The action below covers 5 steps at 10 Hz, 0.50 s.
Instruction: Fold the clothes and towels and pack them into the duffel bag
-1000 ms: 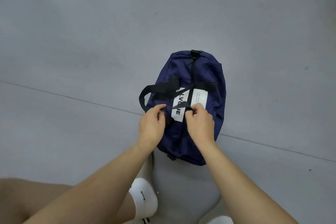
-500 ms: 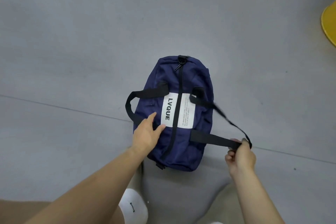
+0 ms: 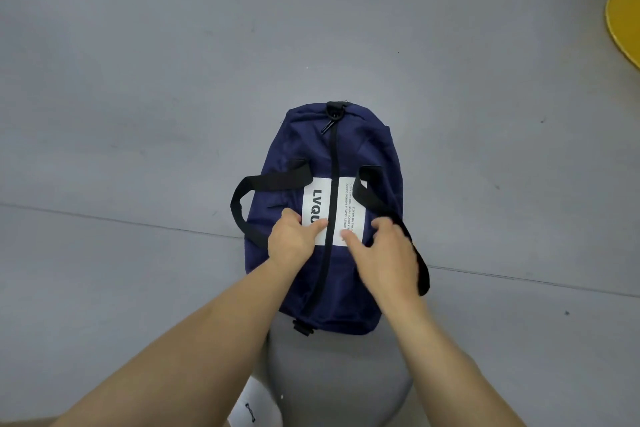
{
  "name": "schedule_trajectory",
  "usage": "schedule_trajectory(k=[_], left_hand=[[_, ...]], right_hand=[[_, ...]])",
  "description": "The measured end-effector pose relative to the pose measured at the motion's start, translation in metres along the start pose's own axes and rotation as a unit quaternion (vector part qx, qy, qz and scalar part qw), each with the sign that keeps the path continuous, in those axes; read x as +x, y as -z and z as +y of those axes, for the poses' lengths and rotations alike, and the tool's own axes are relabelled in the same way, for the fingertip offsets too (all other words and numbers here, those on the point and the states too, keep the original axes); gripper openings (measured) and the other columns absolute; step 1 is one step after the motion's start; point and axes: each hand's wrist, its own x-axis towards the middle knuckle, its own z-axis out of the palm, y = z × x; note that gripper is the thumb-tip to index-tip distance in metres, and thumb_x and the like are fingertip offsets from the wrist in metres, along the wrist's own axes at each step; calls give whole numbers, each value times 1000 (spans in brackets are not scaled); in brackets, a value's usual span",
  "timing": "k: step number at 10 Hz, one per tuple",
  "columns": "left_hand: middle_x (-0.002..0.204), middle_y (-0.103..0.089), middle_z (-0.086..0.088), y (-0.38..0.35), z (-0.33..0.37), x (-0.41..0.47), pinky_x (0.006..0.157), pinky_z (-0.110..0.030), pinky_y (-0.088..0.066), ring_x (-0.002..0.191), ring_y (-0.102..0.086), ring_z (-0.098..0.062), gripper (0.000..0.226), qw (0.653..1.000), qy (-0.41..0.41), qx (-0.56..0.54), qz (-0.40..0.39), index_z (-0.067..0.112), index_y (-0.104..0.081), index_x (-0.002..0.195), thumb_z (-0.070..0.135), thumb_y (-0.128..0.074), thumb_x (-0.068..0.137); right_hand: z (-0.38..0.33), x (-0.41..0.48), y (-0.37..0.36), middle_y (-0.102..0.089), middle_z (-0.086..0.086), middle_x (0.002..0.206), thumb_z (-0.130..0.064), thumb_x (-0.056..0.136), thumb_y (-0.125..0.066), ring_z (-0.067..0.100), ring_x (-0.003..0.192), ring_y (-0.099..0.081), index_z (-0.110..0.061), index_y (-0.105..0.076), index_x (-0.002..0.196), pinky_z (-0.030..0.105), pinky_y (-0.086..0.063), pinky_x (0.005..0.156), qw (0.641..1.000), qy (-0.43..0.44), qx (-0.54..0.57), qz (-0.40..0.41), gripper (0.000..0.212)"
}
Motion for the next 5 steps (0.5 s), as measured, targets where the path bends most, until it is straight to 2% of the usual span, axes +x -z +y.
schedule_trajectory(k=[1,2,3,4,5], left_hand=[[81,-59,5,4,-1,3,62,-29,-39,74,-55,-14,35,1000,11,-24,-2,15,-51,91,45,-69,91],[78,-60,4,21,0,-1,69,-32,-44,76,-57,-17,31,997,-14,-79,12,12,-54,88,39,-68,93],[80,-64,2,50,0,-16,73,-33,-48,74,-59,-16,30,991,-67,-115,33,13,-58,85,40,-68,92],[87,-66,4,77,5,-42,84,-36,-52,86,-64,-18,8,986,-127,-110,20,25,-63,93,32,-64,95],[93,-68,11,108,20,-79,88,-29,-46,94,-63,-6,48,980,-186,-73,-13,40,-45,145,36,-59,99]], right_hand=[[-4,5,-31,-63,1,108,-56,90,-61,25,101,-60,-16,-58,111,41,-53,79,997,-32,-18,-65,45],[-6,10,-27,-66,-5,85,-39,98,-57,21,85,-62,-19,-59,86,34,-43,66,996,-5,70,-56,23],[-6,0,-2,-59,-8,69,-38,101,-53,16,69,-56,-19,-56,76,32,-39,57,993,15,112,-36,31],[1,-18,20,-65,-8,82,-36,102,-49,22,86,-62,-22,-62,86,30,-40,61,995,17,95,-20,25],[-5,-44,48,-62,-9,131,-46,102,-47,20,121,-57,-37,-54,139,30,-43,90,991,45,109,-57,38]])
